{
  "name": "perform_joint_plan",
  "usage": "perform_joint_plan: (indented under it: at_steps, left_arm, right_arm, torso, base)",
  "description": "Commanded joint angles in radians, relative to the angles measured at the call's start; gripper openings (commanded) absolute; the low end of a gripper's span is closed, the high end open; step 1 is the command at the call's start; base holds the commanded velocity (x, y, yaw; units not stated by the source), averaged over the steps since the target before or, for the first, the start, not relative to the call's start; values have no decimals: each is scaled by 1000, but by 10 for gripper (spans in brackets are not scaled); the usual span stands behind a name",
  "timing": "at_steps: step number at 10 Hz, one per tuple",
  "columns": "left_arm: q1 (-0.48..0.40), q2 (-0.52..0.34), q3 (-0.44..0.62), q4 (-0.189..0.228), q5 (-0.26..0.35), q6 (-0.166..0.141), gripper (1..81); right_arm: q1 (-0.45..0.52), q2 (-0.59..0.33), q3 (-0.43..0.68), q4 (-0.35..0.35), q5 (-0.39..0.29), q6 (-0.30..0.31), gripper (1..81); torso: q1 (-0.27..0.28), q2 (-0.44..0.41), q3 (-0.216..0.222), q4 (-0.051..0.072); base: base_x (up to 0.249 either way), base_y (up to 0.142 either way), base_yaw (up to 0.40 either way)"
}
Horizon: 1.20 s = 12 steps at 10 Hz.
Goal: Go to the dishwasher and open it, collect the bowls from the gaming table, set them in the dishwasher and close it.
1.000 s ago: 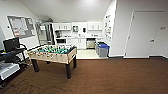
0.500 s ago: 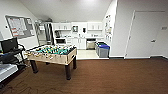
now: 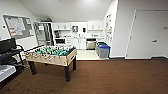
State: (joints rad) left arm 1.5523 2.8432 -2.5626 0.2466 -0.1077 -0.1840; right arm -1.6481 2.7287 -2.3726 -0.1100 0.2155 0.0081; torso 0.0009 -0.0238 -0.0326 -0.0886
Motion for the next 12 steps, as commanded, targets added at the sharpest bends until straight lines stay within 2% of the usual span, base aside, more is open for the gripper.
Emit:
perform_joint_plan:
  at_steps: [1,9,12]
  left_arm:
    - [-42,-13,1,2,42,1,10]
    - [-42,-13,1,8,42,1,10]
    - [-42,-11,1,10,42,1,10]
  right_arm:
    - [33,-21,0,-14,-45,-2,10]
    - [35,-21,-2,-14,-44,-2,10]
    - [35,-21,-2,-14,-44,-2,10]
  torso:
    - [0,0,0,0]
    - [0,0,0,0]
    - [0,0,0,0]
  base:
    - [111,0,0]
    - [94,0,0]
    - [99,-83,0]
